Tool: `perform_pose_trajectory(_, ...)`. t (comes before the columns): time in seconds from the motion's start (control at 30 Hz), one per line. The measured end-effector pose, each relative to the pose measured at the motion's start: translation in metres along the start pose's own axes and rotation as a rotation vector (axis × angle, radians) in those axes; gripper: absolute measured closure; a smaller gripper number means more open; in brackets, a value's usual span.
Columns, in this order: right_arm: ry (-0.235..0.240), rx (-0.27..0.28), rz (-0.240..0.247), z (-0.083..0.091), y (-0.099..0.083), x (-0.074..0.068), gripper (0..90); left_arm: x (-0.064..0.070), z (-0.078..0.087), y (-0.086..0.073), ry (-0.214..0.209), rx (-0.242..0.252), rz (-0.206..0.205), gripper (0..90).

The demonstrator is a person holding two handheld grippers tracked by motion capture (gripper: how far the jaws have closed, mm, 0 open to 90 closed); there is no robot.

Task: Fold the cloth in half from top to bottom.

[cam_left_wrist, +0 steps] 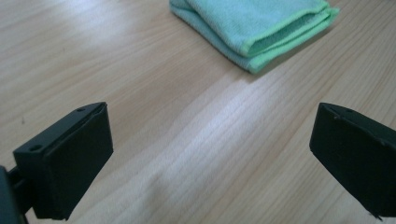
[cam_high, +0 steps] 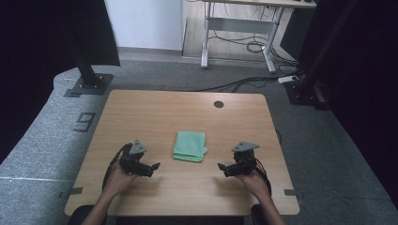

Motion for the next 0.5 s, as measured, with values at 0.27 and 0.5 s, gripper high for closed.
perform_pose_trajectory(0.27, -0.011, -0.005, -0.021, -0.002, -0.016, 0.006, 0.0, -0.005, -0.003, -0.018, -0.001, 0.0, 0.033, 0.0)
perform_pose_trajectory(0.5, -0.015, -0.036, -0.021, -0.011, -0.028, 0.007, 0.0, -0.002, -0.012, -0.027, -0.014, -0.021, 0.023, 0.0)
Point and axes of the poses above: each handheld gripper's, and its own axes: z roughly backward along the jaws, y roughly out of its top, x roughly to its right, the point moved 7 cm from there along -z, roughly forward along the jaws, and after that the axes turned 1 degree about y, right-handed, at the moved point
